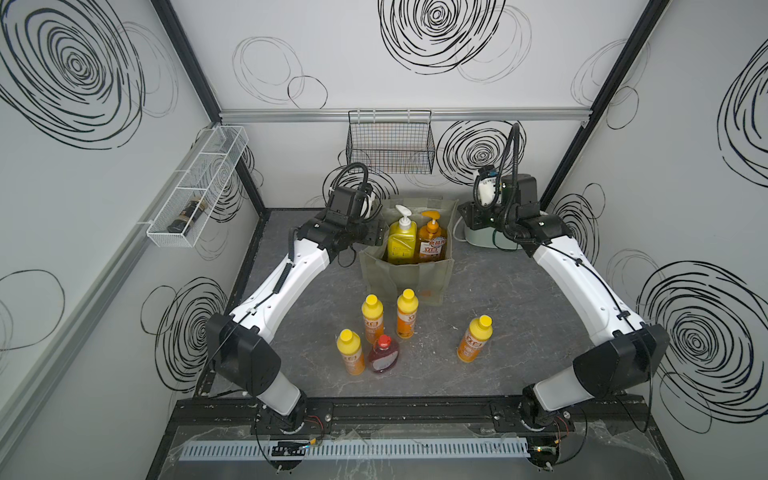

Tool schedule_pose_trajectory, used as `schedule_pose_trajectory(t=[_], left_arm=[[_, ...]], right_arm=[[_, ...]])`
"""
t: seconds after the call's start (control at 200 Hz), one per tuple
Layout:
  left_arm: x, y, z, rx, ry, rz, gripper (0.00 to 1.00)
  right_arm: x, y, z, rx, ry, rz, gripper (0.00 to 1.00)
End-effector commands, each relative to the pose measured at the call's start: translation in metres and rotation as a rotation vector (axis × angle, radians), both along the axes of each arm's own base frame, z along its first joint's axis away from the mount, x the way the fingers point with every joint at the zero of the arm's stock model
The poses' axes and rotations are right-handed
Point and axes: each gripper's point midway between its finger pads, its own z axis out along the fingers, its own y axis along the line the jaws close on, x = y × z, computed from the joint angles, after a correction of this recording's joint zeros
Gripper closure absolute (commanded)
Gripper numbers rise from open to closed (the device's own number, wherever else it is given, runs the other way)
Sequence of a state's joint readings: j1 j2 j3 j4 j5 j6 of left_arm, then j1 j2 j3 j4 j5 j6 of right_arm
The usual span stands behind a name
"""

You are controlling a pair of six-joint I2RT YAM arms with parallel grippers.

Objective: Pack dish soap into the shopping bag
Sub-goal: Adjust the shopping bag at the center of the board.

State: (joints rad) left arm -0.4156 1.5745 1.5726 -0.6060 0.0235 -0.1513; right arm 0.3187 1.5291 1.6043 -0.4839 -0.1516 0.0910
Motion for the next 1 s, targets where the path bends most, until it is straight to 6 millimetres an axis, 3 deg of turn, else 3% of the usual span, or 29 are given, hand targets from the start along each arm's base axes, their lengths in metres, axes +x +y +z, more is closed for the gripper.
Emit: schedule_pose_trajectory(t=[0.0, 0.195, 0.365, 0.48, 0.71, 0.831, 0.886, 0.996], left_arm=[[-0.023, -0.005, 0.002, -0.069, 0.046, -0.05, 0.21], [-0.038, 0.001, 0.008, -0.088, 0.042, -0.06, 0.0], [-0.031, 0.012, 0.039, -0.138, -0.05, -0.033, 0.04], [-0.026, 0.001, 0.046, -0.148, -0.063, -0.051, 0.04], [-0.013, -0.016, 0.009, -0.044, -0.004, -0.039, 0.04], [0.0, -0.011, -0.007, 0.014, 0.018, -0.008, 0.0], [0.005, -0.007, -0.009, 0.027, 0.026, 0.008, 0.13], [0.013, 0.001, 0.001, 0.009, 0.014, 0.043, 0.45]], right_arm=[[-0.008, 0.011, 0.007, 0.029, 0.006, 0.053, 0.4], [-0.045, 0.019, -0.003, 0.009, 0.044, 0.067, 0.27], [-0.065, 0.035, -0.022, -0.052, 0.094, 0.074, 0.25], [-0.068, 0.036, -0.034, -0.093, 0.121, 0.051, 0.25], [-0.068, 0.033, -0.054, -0.153, 0.176, 0.03, 0.36], [-0.067, 0.03, -0.062, -0.182, 0.195, 0.02, 0.51], [-0.064, 0.025, -0.061, -0.195, 0.188, -0.001, 0.66], [-0.059, 0.011, -0.058, -0.208, 0.178, -0.035, 0.84]])
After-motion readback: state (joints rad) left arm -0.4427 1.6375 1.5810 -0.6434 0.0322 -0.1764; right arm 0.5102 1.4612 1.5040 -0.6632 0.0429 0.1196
